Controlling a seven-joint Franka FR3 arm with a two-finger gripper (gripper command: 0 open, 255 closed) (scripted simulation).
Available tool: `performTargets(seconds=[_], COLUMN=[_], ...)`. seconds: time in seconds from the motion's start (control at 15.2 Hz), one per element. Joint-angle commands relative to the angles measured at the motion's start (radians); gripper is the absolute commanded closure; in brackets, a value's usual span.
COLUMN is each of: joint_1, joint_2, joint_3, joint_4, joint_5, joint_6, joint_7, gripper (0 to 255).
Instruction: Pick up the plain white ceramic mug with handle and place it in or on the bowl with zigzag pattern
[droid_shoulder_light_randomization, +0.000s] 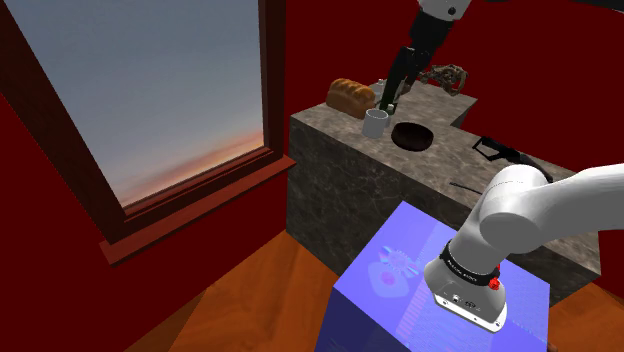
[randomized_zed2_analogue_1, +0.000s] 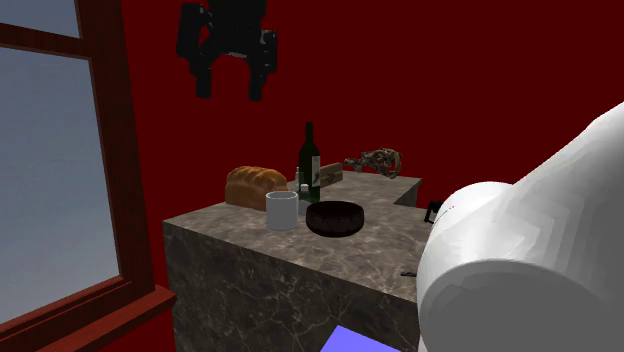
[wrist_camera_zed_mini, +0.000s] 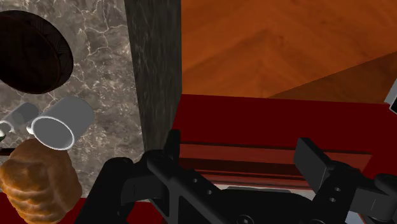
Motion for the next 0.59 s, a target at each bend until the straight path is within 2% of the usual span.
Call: performTargets(seconds=[0.0, 0.53], joint_1=[0.0, -0.038], joint_2=[0.0, 0.176], joint_3=[0.0, -0.126], joint_4=[0.0, -0.019], joint_5=[0.0, -0.052], joint_6=[0.0, 0.185], joint_7=[0.0, -0.09], gripper=[0, 0])
